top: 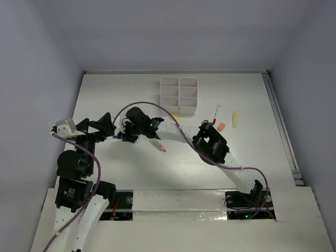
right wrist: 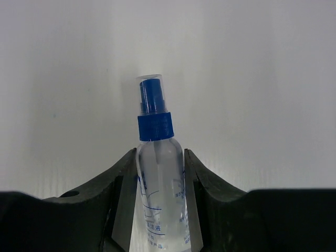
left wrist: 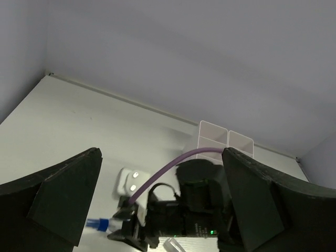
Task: Sort the stationery into containers
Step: Pick up the stationery from the center of the board, then place the stationery in the storage box.
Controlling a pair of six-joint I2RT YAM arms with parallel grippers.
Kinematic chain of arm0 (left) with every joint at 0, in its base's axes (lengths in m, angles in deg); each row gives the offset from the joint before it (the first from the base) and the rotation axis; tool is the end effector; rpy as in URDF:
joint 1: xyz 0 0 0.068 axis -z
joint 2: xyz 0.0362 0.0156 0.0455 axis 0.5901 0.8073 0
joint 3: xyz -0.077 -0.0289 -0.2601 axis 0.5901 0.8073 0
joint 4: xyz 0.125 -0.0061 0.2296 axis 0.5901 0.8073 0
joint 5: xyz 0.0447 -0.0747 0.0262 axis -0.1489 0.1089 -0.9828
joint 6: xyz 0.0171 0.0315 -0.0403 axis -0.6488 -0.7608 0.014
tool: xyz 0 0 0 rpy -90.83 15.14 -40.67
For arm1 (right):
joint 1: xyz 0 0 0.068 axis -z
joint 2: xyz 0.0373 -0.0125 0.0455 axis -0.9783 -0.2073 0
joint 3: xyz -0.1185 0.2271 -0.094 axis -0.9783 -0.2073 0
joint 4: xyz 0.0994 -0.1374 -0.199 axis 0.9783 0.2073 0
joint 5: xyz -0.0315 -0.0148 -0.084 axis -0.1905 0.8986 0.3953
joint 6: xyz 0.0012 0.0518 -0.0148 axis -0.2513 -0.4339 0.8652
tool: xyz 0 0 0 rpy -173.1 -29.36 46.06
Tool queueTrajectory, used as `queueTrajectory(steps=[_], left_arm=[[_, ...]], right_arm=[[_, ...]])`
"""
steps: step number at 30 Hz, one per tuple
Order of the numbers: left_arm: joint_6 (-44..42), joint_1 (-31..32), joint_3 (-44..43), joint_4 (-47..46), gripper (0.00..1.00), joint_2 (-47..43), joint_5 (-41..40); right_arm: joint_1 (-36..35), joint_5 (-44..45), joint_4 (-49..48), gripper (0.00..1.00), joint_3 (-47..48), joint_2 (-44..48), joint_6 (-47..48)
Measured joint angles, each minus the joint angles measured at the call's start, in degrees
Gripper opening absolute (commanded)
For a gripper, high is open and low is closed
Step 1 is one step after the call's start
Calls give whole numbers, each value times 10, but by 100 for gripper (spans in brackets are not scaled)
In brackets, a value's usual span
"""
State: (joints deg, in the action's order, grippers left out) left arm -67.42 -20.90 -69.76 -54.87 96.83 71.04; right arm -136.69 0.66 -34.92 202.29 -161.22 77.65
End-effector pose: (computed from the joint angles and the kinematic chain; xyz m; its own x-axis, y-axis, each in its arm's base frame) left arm 0.0682 -0.0092 0.3782 0.2639 -0.3826 -0.8854 0.1096 0.9239 -0.3666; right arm 0.2798 0.4813 0.1685 0.1578 -0.5842 -0.7961 -0.9809 0.0002 -0.1946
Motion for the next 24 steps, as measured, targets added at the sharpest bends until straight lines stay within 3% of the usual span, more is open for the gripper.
queueTrajectory(steps=[6,13,17,24], left_arm=[[5,0,11,-3,99,-3,4],[5,1,16,-12,99,1,27],[5,1,16,-17,99,9,38],[5,1,16,-21,99,24,49]], right_arm=[[32,17,-157,0,-97,100,-115],[150,87,-407,0,-250,252,-225],[207,135,-525,0,-313,272,-265],[234,156,-575,0,-332,240,-303]])
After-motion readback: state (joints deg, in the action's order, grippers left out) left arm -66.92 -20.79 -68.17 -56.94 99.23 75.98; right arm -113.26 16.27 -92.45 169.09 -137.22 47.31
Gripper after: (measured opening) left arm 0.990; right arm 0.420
